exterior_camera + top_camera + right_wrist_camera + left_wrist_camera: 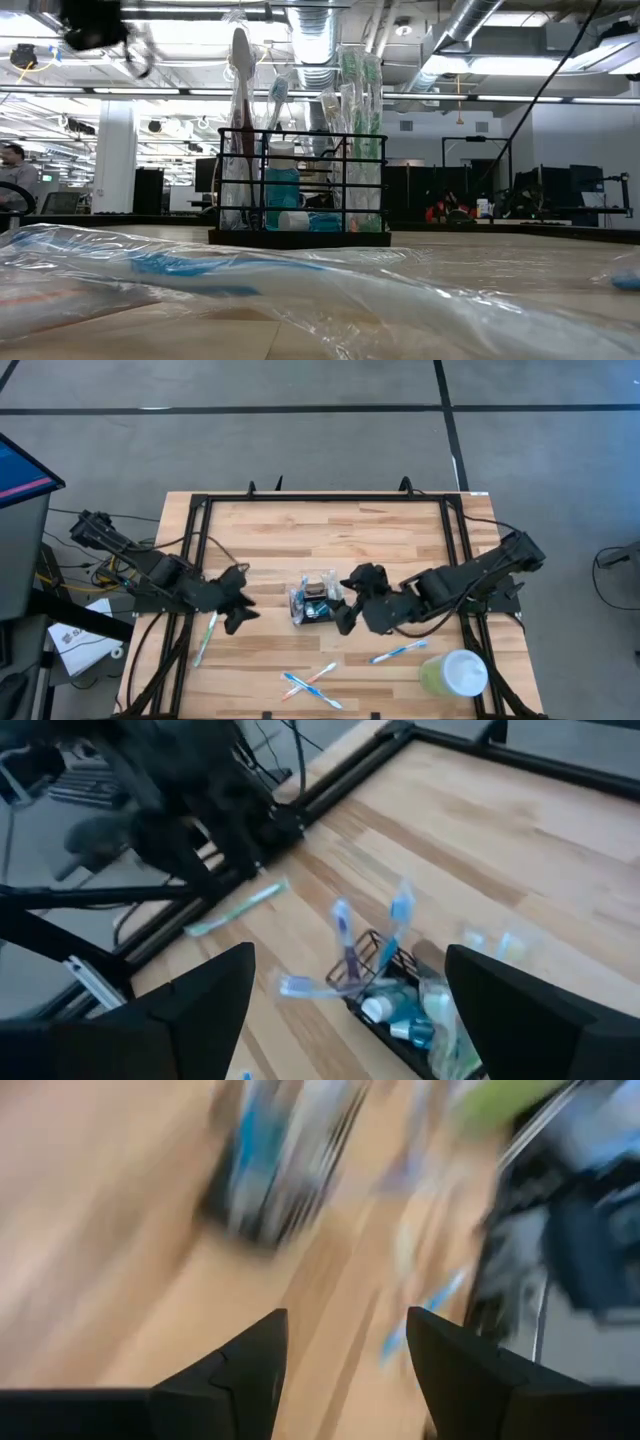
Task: Pick & Place toothbrushing station
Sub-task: Put the left blue toothbrush into the top left section of the mesh organizer
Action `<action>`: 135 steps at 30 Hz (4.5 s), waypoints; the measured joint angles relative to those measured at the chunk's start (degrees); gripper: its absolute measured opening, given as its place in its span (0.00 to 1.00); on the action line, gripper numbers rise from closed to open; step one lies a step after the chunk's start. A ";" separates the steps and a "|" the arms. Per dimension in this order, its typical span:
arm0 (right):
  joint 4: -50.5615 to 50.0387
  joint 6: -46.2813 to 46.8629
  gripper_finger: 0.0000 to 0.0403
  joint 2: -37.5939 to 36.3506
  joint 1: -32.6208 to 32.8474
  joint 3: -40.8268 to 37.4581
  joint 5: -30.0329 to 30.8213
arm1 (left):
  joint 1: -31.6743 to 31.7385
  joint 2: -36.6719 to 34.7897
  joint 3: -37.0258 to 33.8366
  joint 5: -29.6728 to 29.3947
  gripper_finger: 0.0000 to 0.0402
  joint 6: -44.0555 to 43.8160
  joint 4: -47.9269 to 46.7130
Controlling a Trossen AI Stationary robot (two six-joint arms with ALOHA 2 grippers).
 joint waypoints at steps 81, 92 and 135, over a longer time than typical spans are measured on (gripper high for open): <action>-20.01 -25.26 0.79 -3.72 0.46 0.69 -21.89 | -9.10 56.18 19.18 7.73 0.46 33.84 19.59; -20.01 -24.87 0.79 -3.72 0.50 0.69 -21.96 | -8.94 56.18 19.17 12.85 0.03 27.31 19.58; -16.47 -29.32 0.79 -3.72 -3.49 0.69 -22.22 | -11.26 24.10 19.17 -33.15 0.00 17.70 19.47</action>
